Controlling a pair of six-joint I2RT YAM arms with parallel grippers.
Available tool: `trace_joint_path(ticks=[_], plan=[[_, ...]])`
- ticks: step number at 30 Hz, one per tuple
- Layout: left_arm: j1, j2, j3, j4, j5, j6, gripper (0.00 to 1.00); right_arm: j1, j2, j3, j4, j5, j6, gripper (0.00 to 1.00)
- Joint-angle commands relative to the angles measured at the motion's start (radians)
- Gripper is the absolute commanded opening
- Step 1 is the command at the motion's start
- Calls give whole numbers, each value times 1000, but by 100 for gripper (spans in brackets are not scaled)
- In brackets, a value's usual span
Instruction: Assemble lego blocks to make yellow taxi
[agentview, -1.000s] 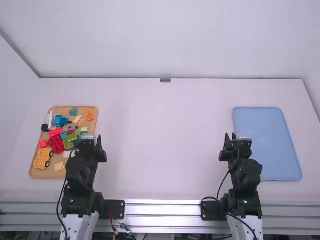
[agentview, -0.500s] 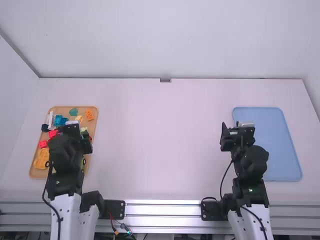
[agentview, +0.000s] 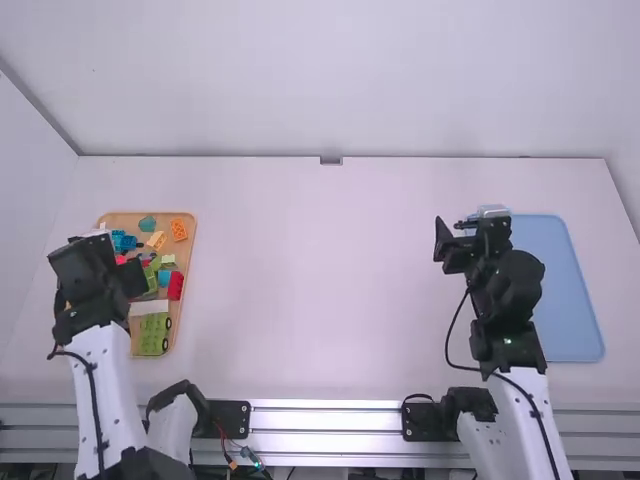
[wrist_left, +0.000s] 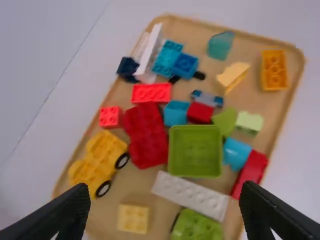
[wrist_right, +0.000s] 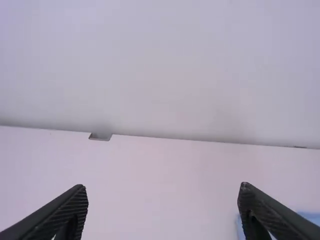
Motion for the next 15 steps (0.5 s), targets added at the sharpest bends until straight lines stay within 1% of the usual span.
trace_joint_path(ticks=[1, 3, 4, 6, 7, 8, 9, 10, 11, 13, 15], plan=[[68, 41, 60, -17, 24, 80, 83, -2, 35, 63, 9, -20, -10, 83], [150, 95, 96, -44, 99, 173, 87, -3, 70, 89, 16, -25, -34, 87], [161, 101, 99, -45, 106, 181, 87, -3, 73, 91, 16, -26, -40, 88], [240, 161, 144, -74, 151, 220, 90, -4, 102, 113, 23, -32, -75, 90], [246, 166, 148, -78, 154, 223, 91, -4, 104, 115, 23, -32, -80, 91], [293, 215, 191, -121, 197, 277, 92, -4, 120, 127, 27, -36, -91, 92], [312, 240, 214, -142, 212, 303, 93, -4, 128, 132, 33, -38, -96, 93], [343, 298, 268, -186, 233, 345, 95, -5, 140, 142, 40, -41, -98, 95], [347, 307, 275, -192, 236, 352, 95, -5, 142, 143, 41, -41, -99, 95], [375, 427, 384, -284, 237, 418, 97, -5, 159, 156, 49, -45, -102, 96], [384, 501, 448, -329, 239, 456, 98, -5, 168, 162, 51, -47, -103, 97]])
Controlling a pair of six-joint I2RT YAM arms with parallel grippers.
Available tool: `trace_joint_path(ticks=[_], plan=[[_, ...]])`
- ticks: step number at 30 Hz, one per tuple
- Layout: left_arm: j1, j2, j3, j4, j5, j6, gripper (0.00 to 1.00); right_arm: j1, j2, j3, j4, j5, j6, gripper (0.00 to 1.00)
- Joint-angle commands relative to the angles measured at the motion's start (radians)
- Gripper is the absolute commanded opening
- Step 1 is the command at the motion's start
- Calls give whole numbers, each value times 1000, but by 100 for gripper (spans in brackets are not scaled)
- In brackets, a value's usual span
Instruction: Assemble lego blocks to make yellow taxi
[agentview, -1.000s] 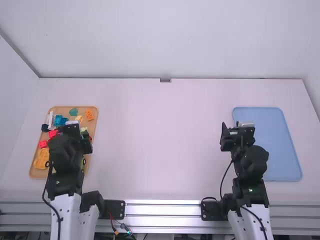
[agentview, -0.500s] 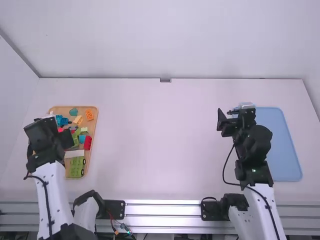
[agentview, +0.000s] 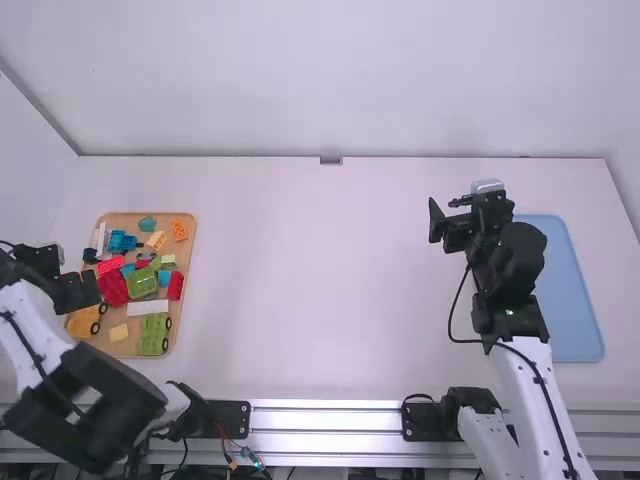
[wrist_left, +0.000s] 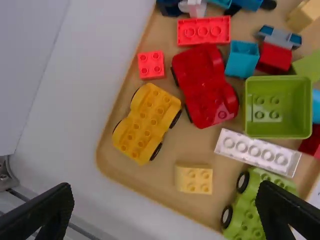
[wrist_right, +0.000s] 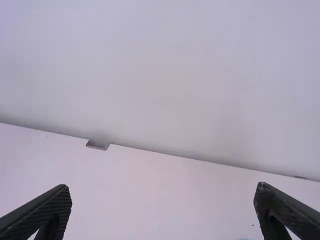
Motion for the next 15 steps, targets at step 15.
trace_joint_path(ticks=[15], plan=[[30, 559, 368, -177, -57, 442, 96, -4, 25, 51, 39, -10, -12, 99]])
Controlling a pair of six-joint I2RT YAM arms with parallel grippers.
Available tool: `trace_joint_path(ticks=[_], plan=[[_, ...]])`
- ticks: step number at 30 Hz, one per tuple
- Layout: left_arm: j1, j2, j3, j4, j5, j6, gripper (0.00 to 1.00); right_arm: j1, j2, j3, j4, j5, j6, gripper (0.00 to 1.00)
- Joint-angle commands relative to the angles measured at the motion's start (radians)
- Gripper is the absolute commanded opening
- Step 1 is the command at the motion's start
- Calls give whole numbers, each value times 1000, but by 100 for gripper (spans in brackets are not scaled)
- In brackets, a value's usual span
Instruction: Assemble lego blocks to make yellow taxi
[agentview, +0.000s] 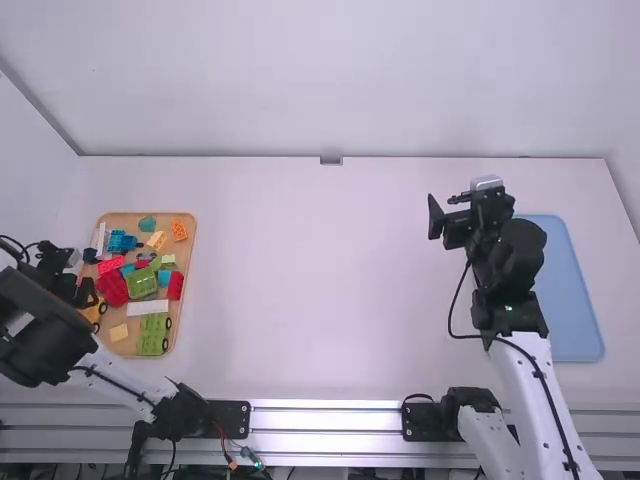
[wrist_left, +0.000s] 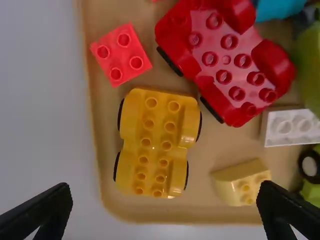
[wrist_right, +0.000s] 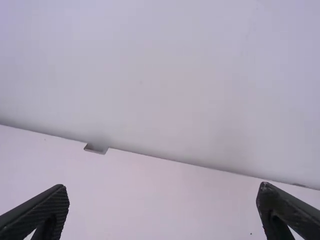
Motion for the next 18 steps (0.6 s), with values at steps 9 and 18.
trace_joint_path(ticks=[9, 18], plan=[[8, 8, -89, 114, 15, 105, 92, -4, 32, 44, 11, -6, -1, 99], [8, 8, -157, 201, 39, 109, 94, -4, 115, 45, 92, -6, -1, 99]])
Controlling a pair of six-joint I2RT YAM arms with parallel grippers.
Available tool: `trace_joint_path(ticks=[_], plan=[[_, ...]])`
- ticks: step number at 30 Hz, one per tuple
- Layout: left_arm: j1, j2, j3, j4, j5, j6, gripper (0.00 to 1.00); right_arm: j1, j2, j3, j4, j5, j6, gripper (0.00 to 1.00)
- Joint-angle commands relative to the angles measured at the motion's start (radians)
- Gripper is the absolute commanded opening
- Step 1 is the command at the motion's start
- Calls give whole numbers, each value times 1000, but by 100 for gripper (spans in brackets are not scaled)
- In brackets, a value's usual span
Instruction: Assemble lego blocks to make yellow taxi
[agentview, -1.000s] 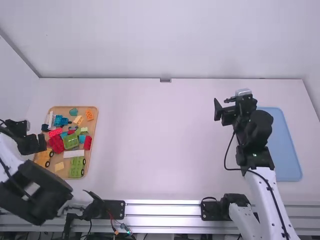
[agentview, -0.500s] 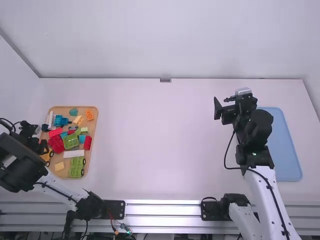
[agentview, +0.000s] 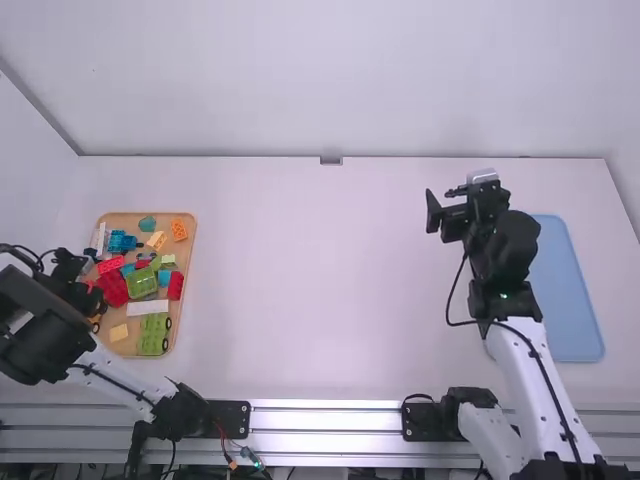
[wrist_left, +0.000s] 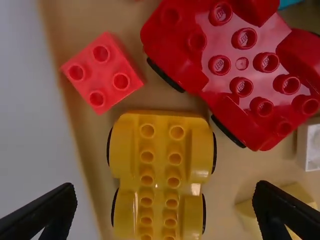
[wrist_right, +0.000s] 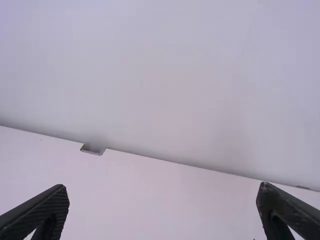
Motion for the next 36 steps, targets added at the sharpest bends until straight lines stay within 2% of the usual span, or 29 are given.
trace_joint_path(ticks=[1, 21, 27, 29, 33, 35, 36], plan=[[8, 1, -24, 11, 23, 12, 93, -4, 21, 39, 8, -6, -2, 99], [10, 40, -61, 84, 60, 31, 88, -5, 42, 39, 20, -6, -2, 99], [10, 69, -61, 100, 42, 18, 90, -5, 42, 39, 25, -6, -2, 99], [9, 69, -61, 105, 37, 4, 88, -4, 42, 39, 25, -6, -2, 99], [6, 69, -61, 112, 40, 3, 77, -4, 42, 39, 25, -6, -2, 99], [4, 69, -61, 111, 38, 5, 71, -5, 42, 39, 24, -6, -1, 99], [4, 69, -61, 111, 37, 4, 63, -4, 42, 39, 23, -6, -2, 99]])
